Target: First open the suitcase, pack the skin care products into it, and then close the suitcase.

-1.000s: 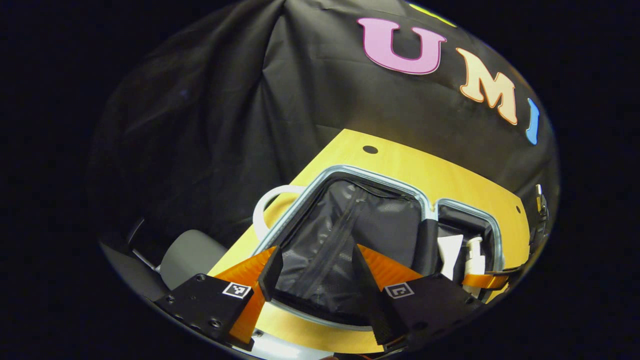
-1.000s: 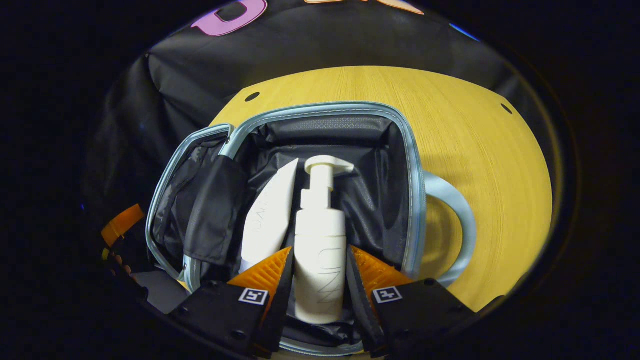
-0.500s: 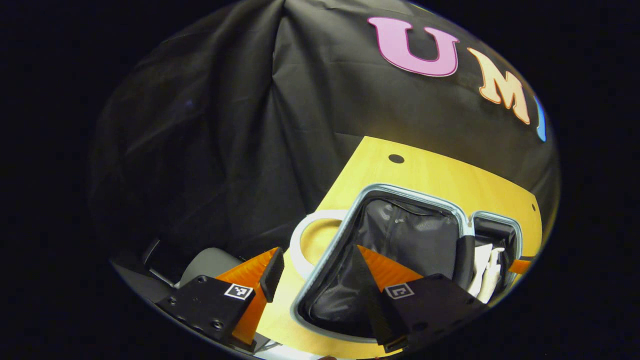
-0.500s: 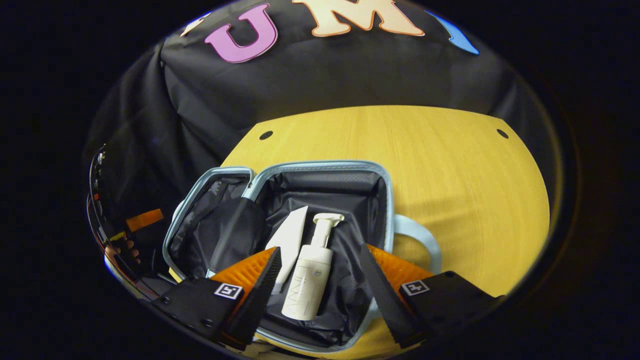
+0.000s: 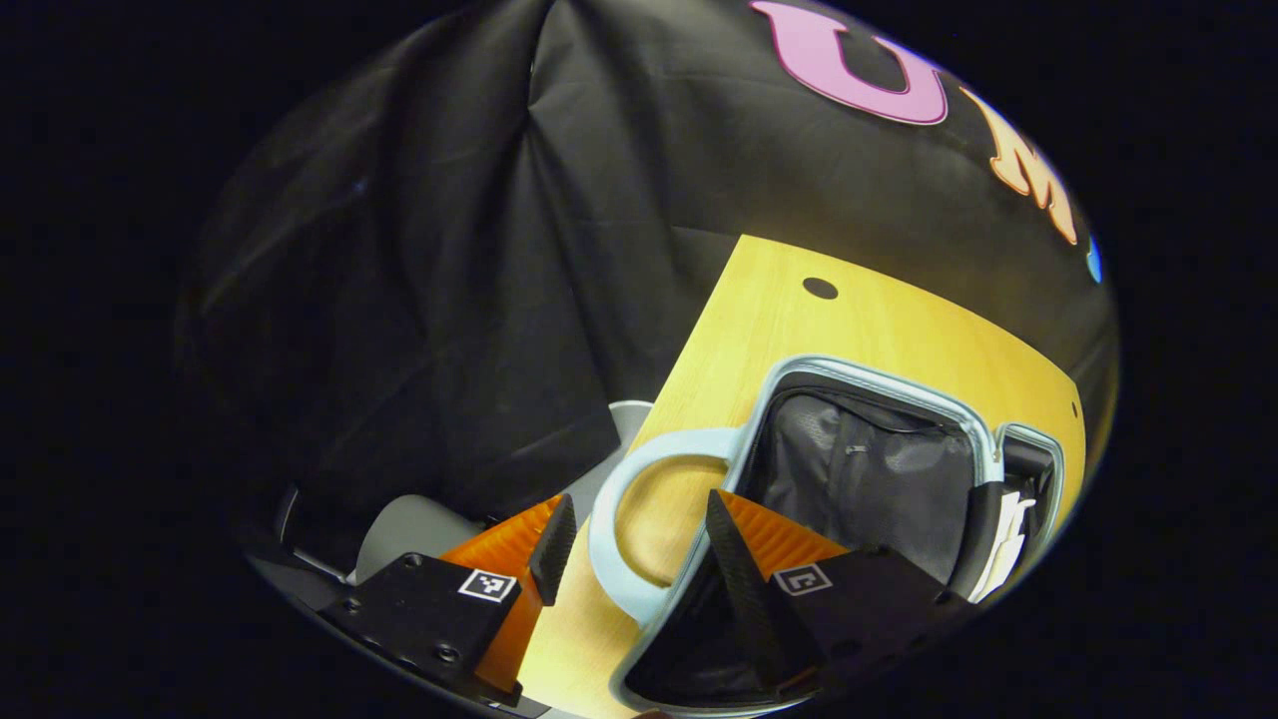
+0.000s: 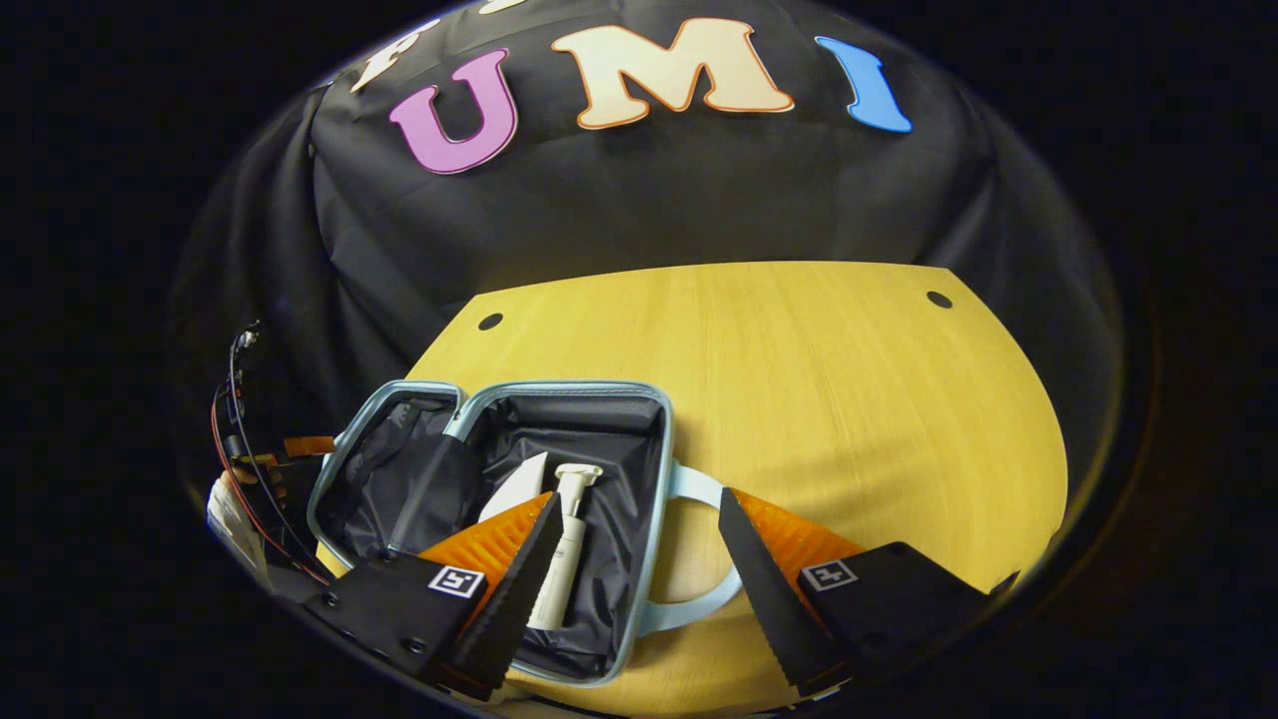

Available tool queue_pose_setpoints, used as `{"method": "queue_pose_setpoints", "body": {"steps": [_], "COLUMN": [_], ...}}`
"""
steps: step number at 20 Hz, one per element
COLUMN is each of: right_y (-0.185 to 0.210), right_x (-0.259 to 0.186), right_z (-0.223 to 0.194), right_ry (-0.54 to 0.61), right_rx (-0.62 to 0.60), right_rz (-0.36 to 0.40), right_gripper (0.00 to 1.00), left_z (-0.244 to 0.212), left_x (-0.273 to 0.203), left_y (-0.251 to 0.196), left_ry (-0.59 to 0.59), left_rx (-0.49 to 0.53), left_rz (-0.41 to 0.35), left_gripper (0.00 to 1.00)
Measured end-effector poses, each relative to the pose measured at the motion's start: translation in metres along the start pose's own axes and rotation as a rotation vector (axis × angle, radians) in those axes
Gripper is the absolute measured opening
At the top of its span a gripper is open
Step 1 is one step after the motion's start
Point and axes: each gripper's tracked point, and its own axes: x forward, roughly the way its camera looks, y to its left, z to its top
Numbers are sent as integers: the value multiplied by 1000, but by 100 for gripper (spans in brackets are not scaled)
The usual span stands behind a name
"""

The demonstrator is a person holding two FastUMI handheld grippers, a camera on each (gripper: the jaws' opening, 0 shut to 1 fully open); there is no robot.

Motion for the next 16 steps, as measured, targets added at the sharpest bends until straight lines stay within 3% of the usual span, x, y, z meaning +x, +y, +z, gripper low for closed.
{"method": "queue_pose_setpoints", "body": {"steps": [5, 9, 16], "right_y": [-19, -23, -28], "right_x": [-7, -8, -9], "right_z": [-1, -3, -8], "right_ry": [1, -1, 15], "right_rx": [14, 8, -14], "right_rz": [-41, -57, -74], "right_gripper": [96, 96, 99], "left_z": [6, -1, -20], "left_x": [3, 8, 36], "left_y": [-4, 13, 16], "left_ry": [-21, -18, 89], "left_rx": [-135, -194, -167], "left_rz": [-104, -90, -72], "left_gripper": [84, 80, 81]}}
